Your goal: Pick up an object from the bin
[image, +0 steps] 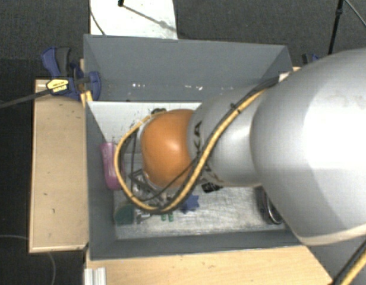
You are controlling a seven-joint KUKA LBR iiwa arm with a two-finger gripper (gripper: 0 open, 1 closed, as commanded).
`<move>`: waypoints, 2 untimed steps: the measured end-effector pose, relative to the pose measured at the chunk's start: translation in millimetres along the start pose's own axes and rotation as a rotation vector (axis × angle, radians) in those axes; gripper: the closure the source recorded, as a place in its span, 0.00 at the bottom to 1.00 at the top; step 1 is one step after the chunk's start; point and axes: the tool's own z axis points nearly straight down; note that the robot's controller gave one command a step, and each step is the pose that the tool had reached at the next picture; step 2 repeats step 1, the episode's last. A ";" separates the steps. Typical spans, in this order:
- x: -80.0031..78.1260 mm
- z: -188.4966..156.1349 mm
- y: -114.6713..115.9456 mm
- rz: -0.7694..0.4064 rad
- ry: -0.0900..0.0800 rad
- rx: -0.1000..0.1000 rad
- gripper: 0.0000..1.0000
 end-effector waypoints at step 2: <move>3.5 -141.5 1.2 -0.032 -0.008 -0.002 1.00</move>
Offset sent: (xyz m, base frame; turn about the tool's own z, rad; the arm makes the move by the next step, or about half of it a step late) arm -0.0055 0.0003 0.1368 -0.0397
